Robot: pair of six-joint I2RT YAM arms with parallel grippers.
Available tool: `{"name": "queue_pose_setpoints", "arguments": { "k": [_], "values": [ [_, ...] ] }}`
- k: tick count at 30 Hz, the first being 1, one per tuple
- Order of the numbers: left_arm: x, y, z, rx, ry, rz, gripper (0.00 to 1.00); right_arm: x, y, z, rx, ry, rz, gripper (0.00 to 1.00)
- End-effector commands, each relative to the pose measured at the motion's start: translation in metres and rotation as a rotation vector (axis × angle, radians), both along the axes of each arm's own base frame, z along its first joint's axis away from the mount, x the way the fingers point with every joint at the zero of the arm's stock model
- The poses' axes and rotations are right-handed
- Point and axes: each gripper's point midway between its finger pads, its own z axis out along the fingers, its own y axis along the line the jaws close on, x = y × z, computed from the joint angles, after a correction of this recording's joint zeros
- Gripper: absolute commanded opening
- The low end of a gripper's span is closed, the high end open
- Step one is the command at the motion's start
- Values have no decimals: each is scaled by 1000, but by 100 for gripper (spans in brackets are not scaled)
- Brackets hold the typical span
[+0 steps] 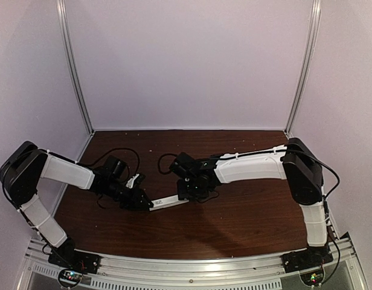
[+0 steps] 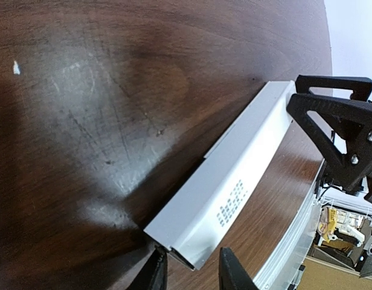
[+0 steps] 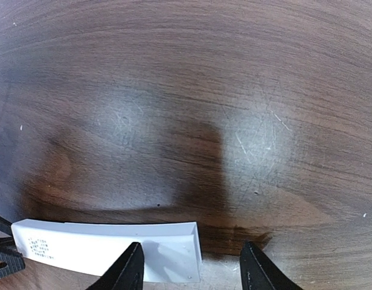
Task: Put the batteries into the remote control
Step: Load the battery cover onto the remote control without the battery cover.
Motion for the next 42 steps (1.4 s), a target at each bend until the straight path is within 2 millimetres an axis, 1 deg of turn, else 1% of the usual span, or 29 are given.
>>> {"name": "queue_pose_setpoints", "arguments": {
  "k": [1,9,14,20,27,32,37,42],
  "values": [
    [14,-4,-1,-6,-26,19,30,-18,-35,-41,-226,69,45,55],
    [17,-2,-5,7,-24,25,30,-22,-20,-39,-246,45,98,54],
    [17,-3,-8,4,-19,26,30,-26,-12,-39,-260,34,130,48],
    [19,-4,-9,3,-18,30,30,-30,0,-38,-222,39,135,44],
    [17,-2,-12,5,-7,31,29,-33,10,-37,-189,39,148,42],
    [24,-7,-8,-17,-35,29,30,-42,23,-37,-121,62,168,42],
    [28,-10,-7,-26,-41,16,30,-56,40,-40,-68,93,204,42],
    [32,-13,-5,-33,-55,10,30,-62,51,-40,-45,98,224,41]
  ]
}}
